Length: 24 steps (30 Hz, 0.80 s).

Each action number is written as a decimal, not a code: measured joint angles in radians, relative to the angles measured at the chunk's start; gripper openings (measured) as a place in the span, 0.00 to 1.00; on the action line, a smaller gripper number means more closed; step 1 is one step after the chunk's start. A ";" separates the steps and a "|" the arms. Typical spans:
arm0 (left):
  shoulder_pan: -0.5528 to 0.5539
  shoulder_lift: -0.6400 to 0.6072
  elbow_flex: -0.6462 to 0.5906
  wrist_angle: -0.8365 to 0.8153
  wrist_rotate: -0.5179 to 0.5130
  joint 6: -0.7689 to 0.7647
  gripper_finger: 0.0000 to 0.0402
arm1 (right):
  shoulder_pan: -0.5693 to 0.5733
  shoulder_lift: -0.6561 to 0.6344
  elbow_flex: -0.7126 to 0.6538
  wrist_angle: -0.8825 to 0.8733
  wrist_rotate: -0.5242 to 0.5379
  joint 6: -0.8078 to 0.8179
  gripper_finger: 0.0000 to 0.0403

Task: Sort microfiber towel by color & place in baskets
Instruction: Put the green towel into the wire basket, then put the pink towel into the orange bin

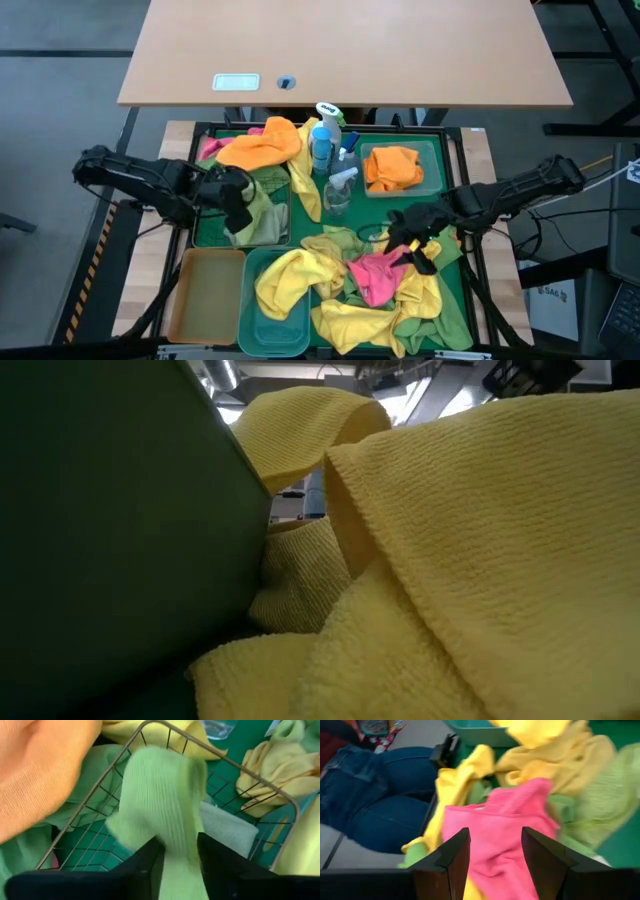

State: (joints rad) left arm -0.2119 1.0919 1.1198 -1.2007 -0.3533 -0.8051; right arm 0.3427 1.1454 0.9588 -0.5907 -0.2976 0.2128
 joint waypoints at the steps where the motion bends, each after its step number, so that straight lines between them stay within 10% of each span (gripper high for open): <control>1: 0.000 0.010 0.000 -0.001 0.005 0.000 0.30 | 0.016 0.000 0.000 0.000 0.000 0.005 0.44; 24: -0.012 0.055 0.000 0.044 0.083 0.003 0.39 | 0.336 0.048 0.000 0.003 0.314 0.161 0.44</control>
State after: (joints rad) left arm -0.2237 1.1465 1.1194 -1.1564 -0.2699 -0.8024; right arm 0.6789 1.1937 0.9585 -0.5877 0.0162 0.3735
